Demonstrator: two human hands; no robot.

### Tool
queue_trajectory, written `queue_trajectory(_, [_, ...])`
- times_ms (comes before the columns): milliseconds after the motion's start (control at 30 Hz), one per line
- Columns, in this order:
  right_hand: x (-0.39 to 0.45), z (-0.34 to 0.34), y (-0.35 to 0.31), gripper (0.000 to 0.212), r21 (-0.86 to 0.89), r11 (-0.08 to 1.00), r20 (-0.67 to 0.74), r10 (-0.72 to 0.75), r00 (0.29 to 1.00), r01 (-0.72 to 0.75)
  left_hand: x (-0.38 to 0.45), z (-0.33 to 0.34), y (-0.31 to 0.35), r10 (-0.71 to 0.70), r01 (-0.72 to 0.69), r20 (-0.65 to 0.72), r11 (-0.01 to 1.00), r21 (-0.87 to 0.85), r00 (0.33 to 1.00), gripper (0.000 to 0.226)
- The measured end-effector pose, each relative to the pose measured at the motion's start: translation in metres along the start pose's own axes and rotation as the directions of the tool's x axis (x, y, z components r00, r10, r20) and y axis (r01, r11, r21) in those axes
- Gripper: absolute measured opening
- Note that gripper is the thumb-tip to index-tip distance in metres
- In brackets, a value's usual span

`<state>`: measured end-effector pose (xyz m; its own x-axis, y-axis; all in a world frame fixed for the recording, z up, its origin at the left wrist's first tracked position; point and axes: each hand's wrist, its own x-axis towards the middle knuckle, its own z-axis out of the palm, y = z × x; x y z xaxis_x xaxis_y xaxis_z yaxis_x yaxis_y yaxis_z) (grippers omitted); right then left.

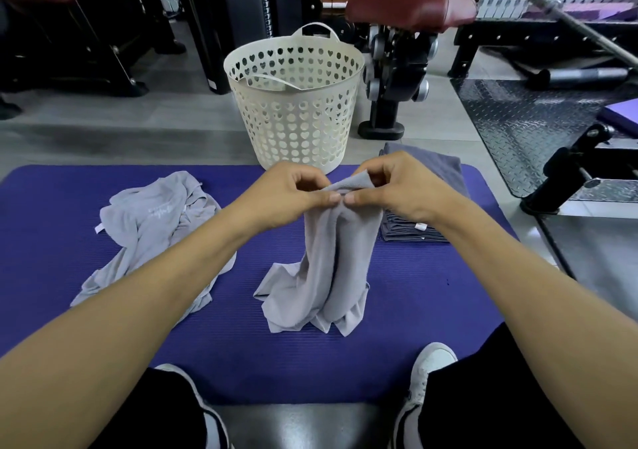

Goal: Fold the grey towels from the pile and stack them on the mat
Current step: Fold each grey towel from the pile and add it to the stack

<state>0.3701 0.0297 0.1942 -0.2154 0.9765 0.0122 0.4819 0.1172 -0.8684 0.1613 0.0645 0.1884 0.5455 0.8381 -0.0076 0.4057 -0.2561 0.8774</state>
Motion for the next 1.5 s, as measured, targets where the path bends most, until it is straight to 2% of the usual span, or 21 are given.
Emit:
queue_trajectory(67, [-0.002, -0.003, 0.009, 0.025, 0.02, 0.998, 0.018, 0.052, 0.998, -0.052, 0.0, -0.005, 0.001, -0.003, 0.0, -0.038, 0.998, -0.063, 0.999, 0.006])
queue_trajectory(100, [-0.004, -0.005, 0.013, 0.027, -0.001, 0.995, 0.053, 0.097, 0.994, -0.097, 0.0, -0.008, 0.002, -0.007, 0.0, -0.064, 0.994, -0.108, 0.998, 0.009])
queue_trajectory(200, [-0.01, -0.005, 0.023, 0.013, -0.111, 0.975, 0.175, 0.212, 0.961, -0.195, 0.001, -0.019, -0.003, -0.091, 0.069, -0.119, 0.981, -0.18, 0.989, 0.015])
queue_trajectory(300, [-0.008, -0.009, 0.024, 0.015, 0.031, 0.981, 0.077, 0.188, 0.979, -0.19, 0.001, -0.024, -0.011, -0.249, 0.242, -0.098, 0.967, -0.076, 0.964, 0.013])
queue_trajectory(367, [-0.005, -0.009, 0.019, 0.012, 0.097, 0.983, 0.016, 0.155, 0.988, -0.156, -0.002, -0.023, -0.014, -0.3, 0.295, -0.042, 0.951, -0.09, 0.953, 0.011])
queue_trajectory(433, [-0.003, -0.005, 0.019, 0.007, 0.066, 0.984, 0.027, 0.164, 0.986, -0.166, -0.004, -0.023, -0.012, -0.254, 0.252, 0.002, 0.958, -0.137, 0.967, 0.012])
queue_trajectory(567, [0.0, 0.009, 0.026, 0.029, -0.079, 0.98, 0.163, 0.191, 0.968, -0.18, -0.004, -0.024, -0.002, -0.111, 0.116, 0.034, 0.969, -0.22, 0.993, 0.012])
queue_trajectory(667, [0.003, 0.015, 0.026, 0.019, -0.111, 0.983, 0.182, 0.164, 0.969, -0.145, -0.003, -0.025, -0.003, -0.112, 0.105, -0.016, 0.965, -0.24, 0.994, 0.008])
queue_trajectory(733, [0.003, 0.016, 0.023, 0.017, -0.13, 0.978, 0.137, 0.181, 0.974, -0.163, -0.001, -0.028, -0.008, -0.175, 0.156, -0.086, 0.969, -0.193, 0.981, 0.006])
queue_trajectory(800, [0.005, 0.017, 0.02, 0.017, -0.109, 0.979, 0.088, 0.183, 0.979, -0.173, 0.002, -0.03, -0.019, -0.233, 0.234, -0.241, 0.972, -0.024, 0.942, 0.011])
queue_trajectory(867, [0.009, 0.019, 0.015, 0.017, -0.008, 0.987, 0.013, 0.158, 0.987, -0.158, 0.003, -0.028, -0.028, -0.184, 0.297, -0.392, 0.922, 0.25, 0.901, 0.016])
queue_trajectory(900, [0.011, 0.021, 0.012, 0.017, 0.047, 0.989, -0.03, 0.139, 0.99, -0.138, 0.002, -0.026, -0.03, -0.135, 0.297, -0.425, 0.892, 0.34, 0.895, 0.018])
queue_trajectory(967, [0.014, 0.025, 0.007, 0.017, 0.097, 0.993, -0.092, 0.076, 0.993, -0.067, 0.002, -0.019, -0.029, -0.05, 0.223, -0.419, 0.9, 0.375, 0.907, 0.018])
queue_trajectory(1000, [0.014, 0.026, 0.003, 0.016, 0.083, 0.996, -0.101, 0.036, 0.994, -0.028, 0.002, -0.016, -0.027, -0.025, 0.164, -0.39, 0.931, 0.327, 0.92, 0.017])
queue_trajectory(1067, [0.014, 0.027, -0.002, 0.012, 0.019, 0.999, -0.084, -0.033, 0.996, 0.034, 0.001, -0.009, -0.021, -0.006, 0.044, -0.292, 0.992, 0.122, 0.956, 0.013])
queue_trajectory(1133, [0.013, 0.026, -0.006, 0.009, 0.008, 0.998, -0.069, -0.055, 0.996, 0.055, -0.003, -0.005, -0.015, -0.008, -0.005, -0.175, 0.997, -0.074, 0.985, 0.017])
queue_trajectory(1200, [0.012, 0.024, -0.008, 0.008, 0.022, 0.998, -0.082, -0.064, 0.995, 0.066, -0.007, -0.003, -0.011, 0.001, -0.02, -0.101, 0.982, -0.19, 0.995, 0.023])
queue_trajectory(1400, [0.013, 0.023, -0.006, 0.013, 0.11, 0.993, -0.093, -0.032, 0.995, 0.043, -0.009, -0.003, -0.01, -0.031, -0.013, -0.196, 0.975, -0.222, 0.98, 0.034])
queue_trajectory(1500, [0.012, 0.023, -0.004, 0.012, 0.134, 0.99, -0.084, -0.041, 0.996, 0.052, -0.007, -0.002, -0.011, -0.052, -0.003, -0.254, 0.977, -0.215, 0.966, 0.015])
